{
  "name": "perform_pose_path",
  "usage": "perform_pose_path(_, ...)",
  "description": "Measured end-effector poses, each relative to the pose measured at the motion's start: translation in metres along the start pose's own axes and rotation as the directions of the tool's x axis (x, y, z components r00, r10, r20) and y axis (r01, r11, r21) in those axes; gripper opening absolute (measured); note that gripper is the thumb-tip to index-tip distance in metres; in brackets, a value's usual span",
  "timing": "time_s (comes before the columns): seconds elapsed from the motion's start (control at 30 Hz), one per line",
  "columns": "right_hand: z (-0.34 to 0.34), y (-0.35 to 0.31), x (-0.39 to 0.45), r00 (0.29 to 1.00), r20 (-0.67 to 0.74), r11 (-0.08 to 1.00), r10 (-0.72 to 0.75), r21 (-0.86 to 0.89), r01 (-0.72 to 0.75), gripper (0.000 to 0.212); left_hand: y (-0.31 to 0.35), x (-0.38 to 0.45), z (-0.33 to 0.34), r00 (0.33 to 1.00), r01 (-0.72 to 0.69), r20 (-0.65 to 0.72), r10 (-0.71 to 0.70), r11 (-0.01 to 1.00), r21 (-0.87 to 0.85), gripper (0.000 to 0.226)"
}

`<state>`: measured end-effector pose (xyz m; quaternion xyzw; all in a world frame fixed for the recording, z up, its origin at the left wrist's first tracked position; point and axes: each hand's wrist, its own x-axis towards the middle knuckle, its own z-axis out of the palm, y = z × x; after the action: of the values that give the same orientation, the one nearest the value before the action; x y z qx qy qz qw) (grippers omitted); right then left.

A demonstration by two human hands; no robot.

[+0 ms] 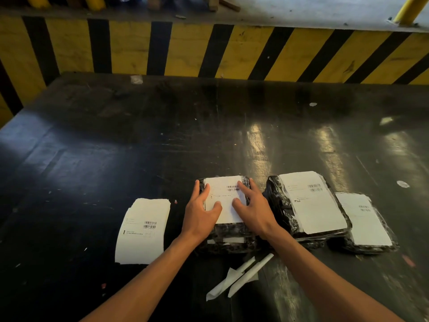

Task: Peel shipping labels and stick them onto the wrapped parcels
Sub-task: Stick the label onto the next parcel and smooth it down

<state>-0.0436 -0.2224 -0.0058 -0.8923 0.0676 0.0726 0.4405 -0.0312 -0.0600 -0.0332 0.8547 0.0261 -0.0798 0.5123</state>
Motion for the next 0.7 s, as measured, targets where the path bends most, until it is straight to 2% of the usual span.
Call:
perform_pose_path(0.23, -0.006, -0.018, 0.009, 0.996, 0.048, 0.993, 0.076, -0.088, -0.072, 0.061, 0.012, 0.005, -0.010, 0.997, 0.074, 0.034, -0.075, 0.997, 0.025, 0.062)
perform_pose_path(0.37, -0.007, -0.023, 0.008, 0.995, 0.043, 0.992, 0.096, -0.090, -0.091, 0.061, 0.014, 0.007, -0.013, 0.997, 0.063, 0.032, -0.064, 0.998, 0.024, 0.061)
perform_pose_path(0.53, -0.003, -0.025, -0.003, 1.000, 0.006, 0.995, 0.026, -0.100, -0.025, 0.061, 0.007, -0.002, -0.007, 1.000, 0.002, -0.018, -0.003, 0.998, -0.071, 0.061)
perform_pose_path(0.7, 0.008, -0.034, -0.006, 0.996, 0.010, 0.955, -0.086, -0.283, 0.085, 0.063, -0.013, -0.017, 0.000, 0.998, -0.039, -0.061, 0.029, 0.984, -0.172, 0.057)
